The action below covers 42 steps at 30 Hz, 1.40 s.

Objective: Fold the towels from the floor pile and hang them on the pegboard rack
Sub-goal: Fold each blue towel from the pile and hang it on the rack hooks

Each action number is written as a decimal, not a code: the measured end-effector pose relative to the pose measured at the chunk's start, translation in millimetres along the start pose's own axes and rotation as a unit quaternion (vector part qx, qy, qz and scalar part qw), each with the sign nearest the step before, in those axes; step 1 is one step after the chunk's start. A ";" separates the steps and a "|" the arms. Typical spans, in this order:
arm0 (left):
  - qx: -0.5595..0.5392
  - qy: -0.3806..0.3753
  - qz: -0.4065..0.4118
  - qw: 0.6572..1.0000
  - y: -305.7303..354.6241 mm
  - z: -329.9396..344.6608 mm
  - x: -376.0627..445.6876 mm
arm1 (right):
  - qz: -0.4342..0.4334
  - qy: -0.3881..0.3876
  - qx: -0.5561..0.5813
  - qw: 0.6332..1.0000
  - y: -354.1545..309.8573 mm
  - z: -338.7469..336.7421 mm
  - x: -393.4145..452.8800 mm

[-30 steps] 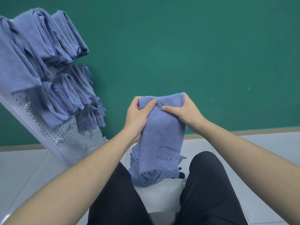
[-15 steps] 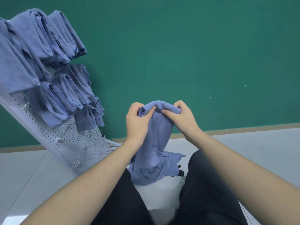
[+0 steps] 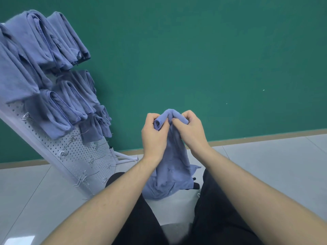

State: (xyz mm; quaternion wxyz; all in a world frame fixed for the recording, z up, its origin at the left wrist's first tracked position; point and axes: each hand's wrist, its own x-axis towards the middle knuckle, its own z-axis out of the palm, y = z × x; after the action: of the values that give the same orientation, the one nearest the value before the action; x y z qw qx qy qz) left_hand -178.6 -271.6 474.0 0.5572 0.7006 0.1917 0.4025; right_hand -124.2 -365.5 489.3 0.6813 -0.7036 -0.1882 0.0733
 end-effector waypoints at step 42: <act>-0.199 -0.035 -0.222 0.954 2.6 -9.7 28.1 | -0.006 -0.185 -0.107 0.977 50.5 -9.7 -5.8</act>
State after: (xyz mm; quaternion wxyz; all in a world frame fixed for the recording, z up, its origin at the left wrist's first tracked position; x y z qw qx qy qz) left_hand -169.7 -246.2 486.8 0.7669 0.5292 0.2388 0.2734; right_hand -117.7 -376.7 439.2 0.5560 -0.7456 -0.3217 0.1772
